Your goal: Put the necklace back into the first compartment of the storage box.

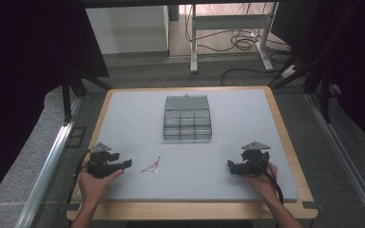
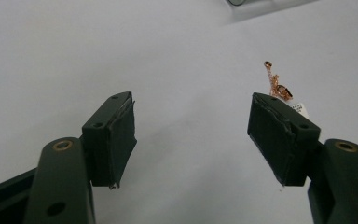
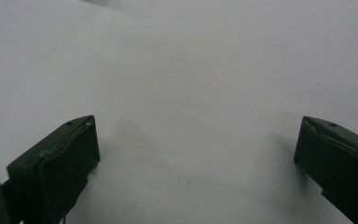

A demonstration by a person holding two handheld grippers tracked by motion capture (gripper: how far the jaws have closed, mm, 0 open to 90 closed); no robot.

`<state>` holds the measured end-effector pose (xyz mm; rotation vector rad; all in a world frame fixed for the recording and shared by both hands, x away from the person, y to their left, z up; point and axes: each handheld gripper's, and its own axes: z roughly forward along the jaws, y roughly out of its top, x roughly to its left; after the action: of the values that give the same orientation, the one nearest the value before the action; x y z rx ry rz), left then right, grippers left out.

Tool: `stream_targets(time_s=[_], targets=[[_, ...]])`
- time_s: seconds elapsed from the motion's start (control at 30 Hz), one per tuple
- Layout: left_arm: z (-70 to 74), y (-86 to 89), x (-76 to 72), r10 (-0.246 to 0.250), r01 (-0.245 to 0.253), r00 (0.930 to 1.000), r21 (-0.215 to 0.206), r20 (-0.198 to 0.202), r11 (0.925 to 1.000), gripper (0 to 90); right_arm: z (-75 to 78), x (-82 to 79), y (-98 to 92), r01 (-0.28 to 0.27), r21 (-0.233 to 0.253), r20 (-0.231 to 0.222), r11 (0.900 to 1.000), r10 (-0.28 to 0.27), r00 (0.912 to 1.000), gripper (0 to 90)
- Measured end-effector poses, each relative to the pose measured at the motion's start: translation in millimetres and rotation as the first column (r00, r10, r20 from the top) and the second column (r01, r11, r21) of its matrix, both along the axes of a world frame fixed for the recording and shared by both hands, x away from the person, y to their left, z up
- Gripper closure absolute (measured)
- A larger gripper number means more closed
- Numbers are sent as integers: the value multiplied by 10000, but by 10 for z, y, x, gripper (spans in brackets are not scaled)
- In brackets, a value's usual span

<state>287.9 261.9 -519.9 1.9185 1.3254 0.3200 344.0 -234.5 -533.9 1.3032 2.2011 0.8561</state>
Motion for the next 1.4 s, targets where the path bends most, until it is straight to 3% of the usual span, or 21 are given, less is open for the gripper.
stream_targets(time_s=[0.3,0.47,0.83,1.03,1.4], targets=[[6,-71,12,-226,228,9997,187,-87,9996,337,5,-17,-21,-158,8,15,9999,158,9999,12],[22,-87,-83,-449,449,9990,205,-42,9988,342,2,-18,-15,-115,-19,39,9999,115,9999,9],[55,-38,-70,-385,386,9993,218,-44,9990,355,3,-30,-16,-20,18,31,10000,20,10000,12],[166,-64,-42,-425,423,9991,280,65,9987,373,4,-41,-17,-38,26,66,10000,38,10000,25],[365,-211,-20,-1105,1106,9938,-90,91,9938,441,6,-54,-21,-65,21,90,10000,65,9999,36]])
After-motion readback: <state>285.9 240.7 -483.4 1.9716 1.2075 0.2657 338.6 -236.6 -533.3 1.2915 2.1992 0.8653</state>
